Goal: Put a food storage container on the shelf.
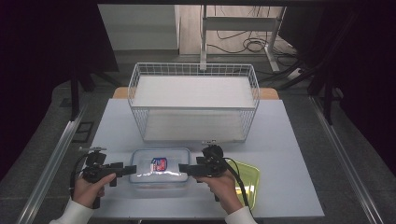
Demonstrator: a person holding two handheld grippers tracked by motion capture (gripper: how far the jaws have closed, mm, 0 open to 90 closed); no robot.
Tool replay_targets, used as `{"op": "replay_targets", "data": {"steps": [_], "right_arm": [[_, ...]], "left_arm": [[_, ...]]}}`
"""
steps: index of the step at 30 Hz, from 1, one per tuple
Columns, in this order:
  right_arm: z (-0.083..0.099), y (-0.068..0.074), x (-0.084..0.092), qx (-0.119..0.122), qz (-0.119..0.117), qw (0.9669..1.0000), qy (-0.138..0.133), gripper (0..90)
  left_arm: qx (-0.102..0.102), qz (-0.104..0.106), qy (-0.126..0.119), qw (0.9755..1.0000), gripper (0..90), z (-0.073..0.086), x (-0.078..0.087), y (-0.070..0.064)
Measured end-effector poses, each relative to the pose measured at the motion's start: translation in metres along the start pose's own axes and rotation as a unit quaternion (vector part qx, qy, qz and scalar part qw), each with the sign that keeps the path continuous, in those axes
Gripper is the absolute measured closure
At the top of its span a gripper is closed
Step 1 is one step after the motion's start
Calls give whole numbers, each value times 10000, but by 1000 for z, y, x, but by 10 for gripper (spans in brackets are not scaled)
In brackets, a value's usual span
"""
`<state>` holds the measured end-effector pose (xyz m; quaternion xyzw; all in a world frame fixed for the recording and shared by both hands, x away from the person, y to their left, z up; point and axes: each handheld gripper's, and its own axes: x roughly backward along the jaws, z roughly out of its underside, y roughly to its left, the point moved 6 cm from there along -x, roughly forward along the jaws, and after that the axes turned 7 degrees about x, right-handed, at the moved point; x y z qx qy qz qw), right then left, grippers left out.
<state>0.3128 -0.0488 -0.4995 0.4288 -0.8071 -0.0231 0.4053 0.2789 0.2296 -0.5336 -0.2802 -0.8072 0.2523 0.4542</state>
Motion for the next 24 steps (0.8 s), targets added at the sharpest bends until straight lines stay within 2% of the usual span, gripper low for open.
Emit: {"op": "replay_targets", "data": {"steps": [4,8,10,15,21,24], "right_arm": [[3,-2,-5,-105,14,9999,112,154],[5,-3,0,-203,12,9998,46,154],[7,-5,0,-314,28,9995,30,153],[10,-3,-5,-360,18,9993,84,153],[14,-8,-14,-625,-65,9979,131,154],[15,-10,-20,-644,53,9976,235,148]], "left_arm": [[119,167,69,9998,133,1,-5,2],[114,224,90,9996,141,1,-7,1],[125,224,112,9996,152,1,-8,1],[137,290,174,9993,171,1,-11,1],[110,287,266,9992,181,3,-15,1],[122,270,269,9992,185,3,-16,2]]}}
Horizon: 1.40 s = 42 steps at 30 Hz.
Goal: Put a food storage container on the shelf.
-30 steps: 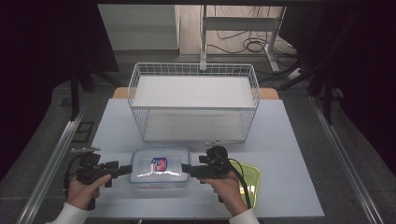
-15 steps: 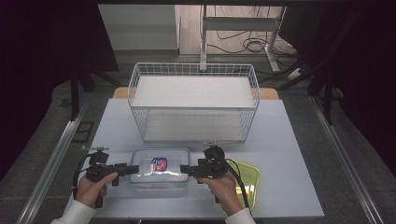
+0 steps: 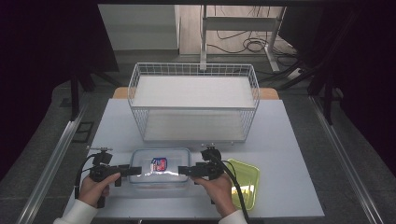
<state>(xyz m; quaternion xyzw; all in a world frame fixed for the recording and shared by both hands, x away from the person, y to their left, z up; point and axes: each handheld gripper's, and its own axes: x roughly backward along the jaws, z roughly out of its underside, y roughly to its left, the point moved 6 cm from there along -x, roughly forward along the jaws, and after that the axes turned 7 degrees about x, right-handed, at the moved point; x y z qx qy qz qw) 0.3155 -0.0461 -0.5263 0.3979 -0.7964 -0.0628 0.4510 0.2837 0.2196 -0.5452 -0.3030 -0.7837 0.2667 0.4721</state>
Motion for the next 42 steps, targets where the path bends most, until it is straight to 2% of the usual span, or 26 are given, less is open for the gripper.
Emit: {"op": "replay_targets", "data": {"steps": [8,13,14,18,23,25,29,34,42], "right_arm": [[1,-4,-13,-152,21,9996,243,135],[2,-6,-17,-256,-82,9992,297,132],[2,-6,-19,-305,-172,9989,319,133],[2,-5,-21,-345,-285,9984,359,139],[2,-1,-20,-372,-478,9976,341,214],[3,-1,-21,-362,-426,9978,360,221],[2,-2,-20,-530,-431,9971,338,255],[1,-3,-18,-615,-440,9967,306,301],[1,-4,-12,-623,-523,9963,267,364]], "left_arm": [[33,-30,37,10000,187,-1,-3,2],[78,11,73,9999,185,-1,-4,4],[94,48,89,9999,186,-1,-5,4],[104,61,114,9999,193,-1,-5,4],[128,60,136,9998,224,-1,-6,5],[134,44,132,9998,233,0,-6,5],[317,212,73,9992,266,0,-4,9],[308,178,69,9993,290,1,-3,9],[396,287,-29,9988,346,1,2,8]]}}
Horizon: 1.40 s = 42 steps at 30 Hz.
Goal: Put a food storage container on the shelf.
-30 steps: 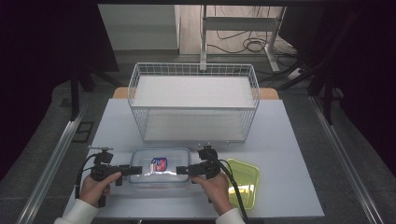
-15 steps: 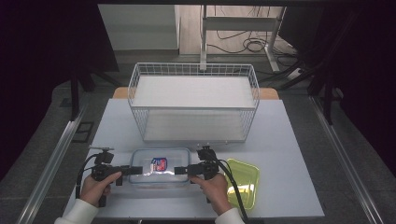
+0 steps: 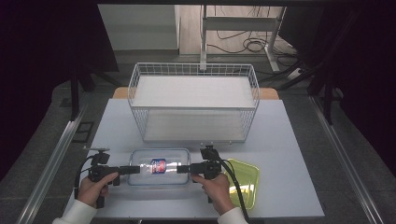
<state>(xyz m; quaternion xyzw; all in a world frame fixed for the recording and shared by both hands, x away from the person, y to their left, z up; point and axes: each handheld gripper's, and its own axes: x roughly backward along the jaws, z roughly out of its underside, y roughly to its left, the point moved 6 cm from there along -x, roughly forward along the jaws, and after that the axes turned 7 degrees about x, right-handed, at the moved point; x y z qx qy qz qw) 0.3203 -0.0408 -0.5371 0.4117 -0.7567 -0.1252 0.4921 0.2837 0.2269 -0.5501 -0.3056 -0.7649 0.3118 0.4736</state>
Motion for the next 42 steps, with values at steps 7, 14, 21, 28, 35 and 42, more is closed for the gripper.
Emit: {"op": "replay_targets", "data": {"steps": [7,14,21,28,35,42], "right_arm": [[1,0,4,-52,-112,9999,11,396],[2,-1,8,-84,-235,9997,-33,420],[3,-2,10,-102,-330,9994,-40,447],[3,0,13,-42,-350,9993,-99,478],[4,2,16,55,-338,9994,-113,487],[4,4,26,54,-441,9987,-247,505]], "left_arm": [[7,217,-70,9997,399,0,6,-1],[-77,369,-80,9993,441,1,10,-1],[-107,419,-72,9990,459,1,13,-1],[-134,469,-106,9988,487,1,16,-1],[-176,463,-75,9987,489,2,16,-3],[-202,546,-77,9983,490,2,16,-9]]}}
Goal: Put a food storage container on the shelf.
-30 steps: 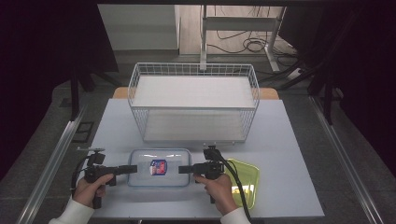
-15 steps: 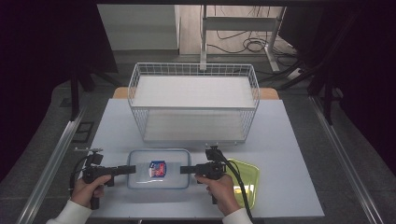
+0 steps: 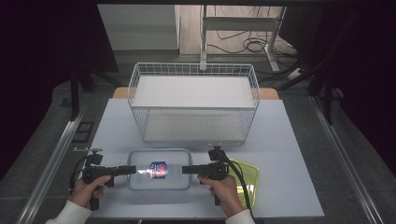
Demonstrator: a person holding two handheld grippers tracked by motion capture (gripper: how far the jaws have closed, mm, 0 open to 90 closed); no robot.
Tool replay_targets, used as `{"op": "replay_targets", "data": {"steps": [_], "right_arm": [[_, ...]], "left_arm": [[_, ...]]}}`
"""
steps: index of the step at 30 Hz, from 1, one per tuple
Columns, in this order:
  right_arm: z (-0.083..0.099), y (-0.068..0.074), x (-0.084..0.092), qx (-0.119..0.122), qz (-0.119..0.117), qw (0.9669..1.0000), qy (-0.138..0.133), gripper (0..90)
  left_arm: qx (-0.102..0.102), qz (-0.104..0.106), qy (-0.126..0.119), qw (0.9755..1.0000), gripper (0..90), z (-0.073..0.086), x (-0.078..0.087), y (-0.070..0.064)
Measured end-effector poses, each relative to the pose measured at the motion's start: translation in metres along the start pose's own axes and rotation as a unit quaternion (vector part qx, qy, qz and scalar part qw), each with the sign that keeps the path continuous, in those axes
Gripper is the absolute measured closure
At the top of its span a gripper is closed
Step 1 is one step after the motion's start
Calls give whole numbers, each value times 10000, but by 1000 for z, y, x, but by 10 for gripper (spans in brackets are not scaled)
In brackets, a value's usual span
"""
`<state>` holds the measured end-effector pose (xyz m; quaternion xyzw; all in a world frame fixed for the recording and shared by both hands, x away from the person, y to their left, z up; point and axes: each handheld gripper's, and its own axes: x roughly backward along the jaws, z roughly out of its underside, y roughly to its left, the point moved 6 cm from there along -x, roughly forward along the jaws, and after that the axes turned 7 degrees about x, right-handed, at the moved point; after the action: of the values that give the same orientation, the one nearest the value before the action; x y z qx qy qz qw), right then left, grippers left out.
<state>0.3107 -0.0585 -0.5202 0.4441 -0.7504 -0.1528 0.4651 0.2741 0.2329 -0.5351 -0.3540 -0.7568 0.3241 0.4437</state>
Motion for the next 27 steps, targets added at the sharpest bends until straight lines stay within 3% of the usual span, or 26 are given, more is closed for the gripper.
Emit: {"op": "replay_targets", "data": {"steps": [9,27], "right_arm": [[-1,2,16,117,27,9999,-104,505],[-10,8,78,288,176,9986,-396,505]], "left_arm": [[-108,3,49,9999,489,-2,-4,-17],[-390,91,174,9990,489,-19,-24,-74]]}}
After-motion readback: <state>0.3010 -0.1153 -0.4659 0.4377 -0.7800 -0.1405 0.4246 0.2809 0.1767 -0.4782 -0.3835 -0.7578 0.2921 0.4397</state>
